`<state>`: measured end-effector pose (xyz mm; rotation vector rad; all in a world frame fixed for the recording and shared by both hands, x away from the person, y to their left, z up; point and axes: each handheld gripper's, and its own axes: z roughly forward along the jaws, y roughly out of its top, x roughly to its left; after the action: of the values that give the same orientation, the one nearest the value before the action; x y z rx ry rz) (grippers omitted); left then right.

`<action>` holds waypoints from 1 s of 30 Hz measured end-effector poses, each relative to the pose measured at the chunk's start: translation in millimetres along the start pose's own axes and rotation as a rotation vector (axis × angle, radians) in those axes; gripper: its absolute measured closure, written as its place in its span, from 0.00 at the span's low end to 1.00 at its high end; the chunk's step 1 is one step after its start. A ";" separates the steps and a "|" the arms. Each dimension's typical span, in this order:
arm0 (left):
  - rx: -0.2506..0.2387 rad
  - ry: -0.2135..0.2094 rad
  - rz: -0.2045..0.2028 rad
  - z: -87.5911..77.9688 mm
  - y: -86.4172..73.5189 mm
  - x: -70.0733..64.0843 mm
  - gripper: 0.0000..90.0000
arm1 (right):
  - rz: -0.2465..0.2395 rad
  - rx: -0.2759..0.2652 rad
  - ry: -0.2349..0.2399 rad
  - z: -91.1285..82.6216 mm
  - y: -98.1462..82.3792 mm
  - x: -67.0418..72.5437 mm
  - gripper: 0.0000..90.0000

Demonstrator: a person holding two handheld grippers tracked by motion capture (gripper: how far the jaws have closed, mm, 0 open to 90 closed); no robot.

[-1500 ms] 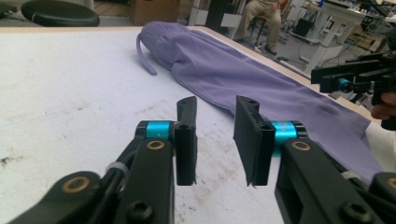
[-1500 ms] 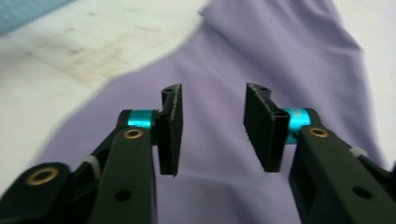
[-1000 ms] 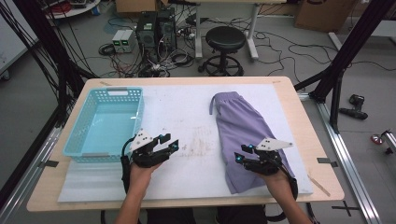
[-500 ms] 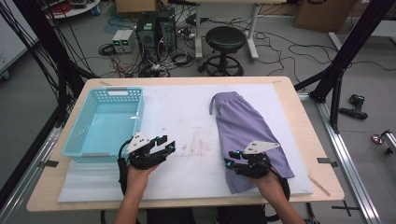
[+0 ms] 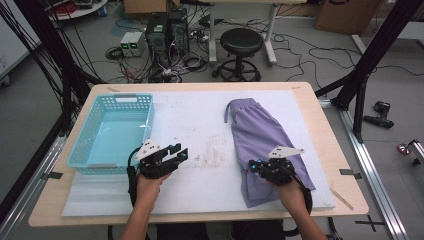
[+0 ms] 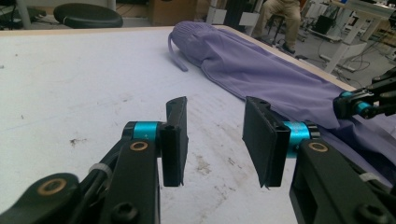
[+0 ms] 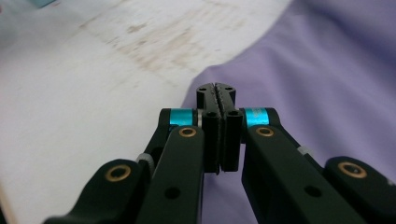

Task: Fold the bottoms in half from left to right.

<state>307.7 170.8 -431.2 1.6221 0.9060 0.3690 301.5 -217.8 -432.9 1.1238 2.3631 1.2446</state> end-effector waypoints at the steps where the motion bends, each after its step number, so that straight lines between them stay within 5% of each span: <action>1: 0.000 -0.003 0.003 1.2 0.7 -1.0 0.68 | 0.006 0.001 -0.008 -1.2 -0.4 -3.7 1.00; 10: 0.003 -0.048 -0.010 13.8 3.5 -14.7 0.77 | 0.030 0.044 -0.104 0.8 -4.5 -29.0 1.00; 18: 0.032 -0.091 0.000 31.6 2.9 -28.5 0.77 | 0.072 0.024 -0.121 -8.9 -10.1 -44.5 0.99; 23: 0.081 -0.173 0.021 51.3 4.3 -45.4 0.81 | 0.101 -0.008 -0.101 -20.2 -12.3 -49.5 0.77; 30: 0.130 -0.252 0.082 86.0 7.6 -76.1 0.82 | 0.102 -0.075 -0.104 -51.1 -18.4 -57.1 0.71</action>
<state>318.9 56.3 -429.4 1.7827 0.6857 0.1588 303.7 -296.1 -423.8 1.2664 2.1902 1.2642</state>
